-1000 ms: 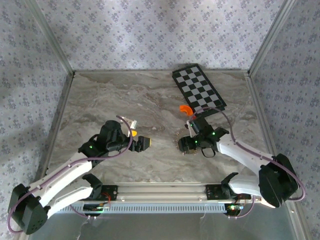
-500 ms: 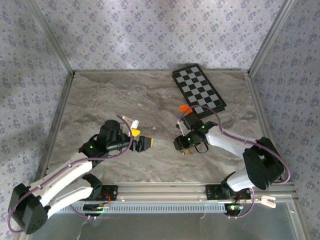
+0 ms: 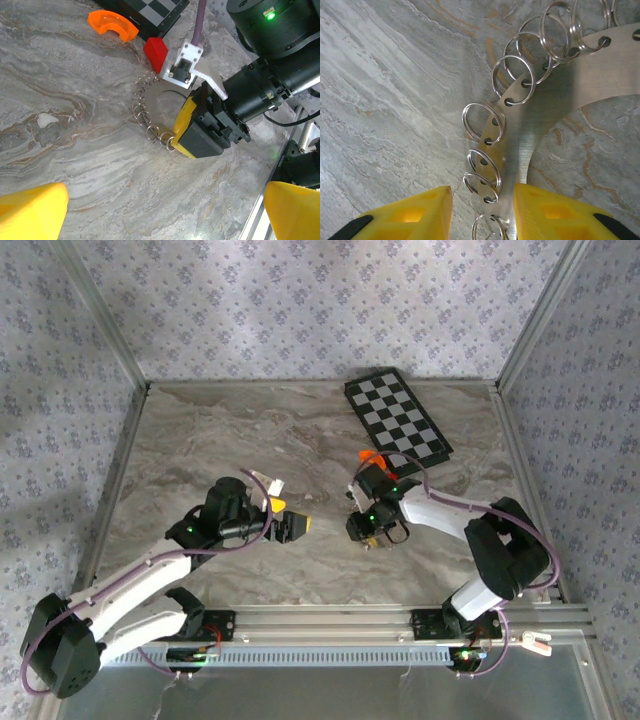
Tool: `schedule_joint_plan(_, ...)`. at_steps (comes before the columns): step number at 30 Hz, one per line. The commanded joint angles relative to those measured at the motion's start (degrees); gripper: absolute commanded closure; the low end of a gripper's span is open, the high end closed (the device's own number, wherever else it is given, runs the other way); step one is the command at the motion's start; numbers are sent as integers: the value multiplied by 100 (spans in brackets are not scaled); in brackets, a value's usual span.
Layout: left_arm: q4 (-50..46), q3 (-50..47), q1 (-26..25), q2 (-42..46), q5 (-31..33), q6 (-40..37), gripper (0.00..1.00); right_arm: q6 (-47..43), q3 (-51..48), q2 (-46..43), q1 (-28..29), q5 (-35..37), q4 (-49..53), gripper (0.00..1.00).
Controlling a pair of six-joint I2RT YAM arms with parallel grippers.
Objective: Put the keys on the keyring
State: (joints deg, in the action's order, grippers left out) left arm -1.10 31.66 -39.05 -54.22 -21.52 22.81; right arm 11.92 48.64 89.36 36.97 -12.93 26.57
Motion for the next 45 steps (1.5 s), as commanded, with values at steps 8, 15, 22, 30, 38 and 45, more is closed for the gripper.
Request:
schedule_joint_plan(8,271,2,-34,42,-133,4,0,-111,31,75,109,-69,18,65)
schedule_joint_plan(15,249,-28,-40,165,-76,20,0,-153,24,70,156,-15,62,67)
schedule_joint_plan(22,260,-30,-39,179,-63,22,0,-191,23,96,204,0,90,68)
schedule_joint_plan(30,277,-28,-38,188,-73,13,0,-291,88,183,362,179,222,60)
schedule_joint_plan(38,268,-50,-38,208,-48,-4,0,-397,240,316,579,385,378,61)
schedule_joint_plan(45,268,-72,-38,245,-37,-4,0,-384,301,311,669,698,462,67)
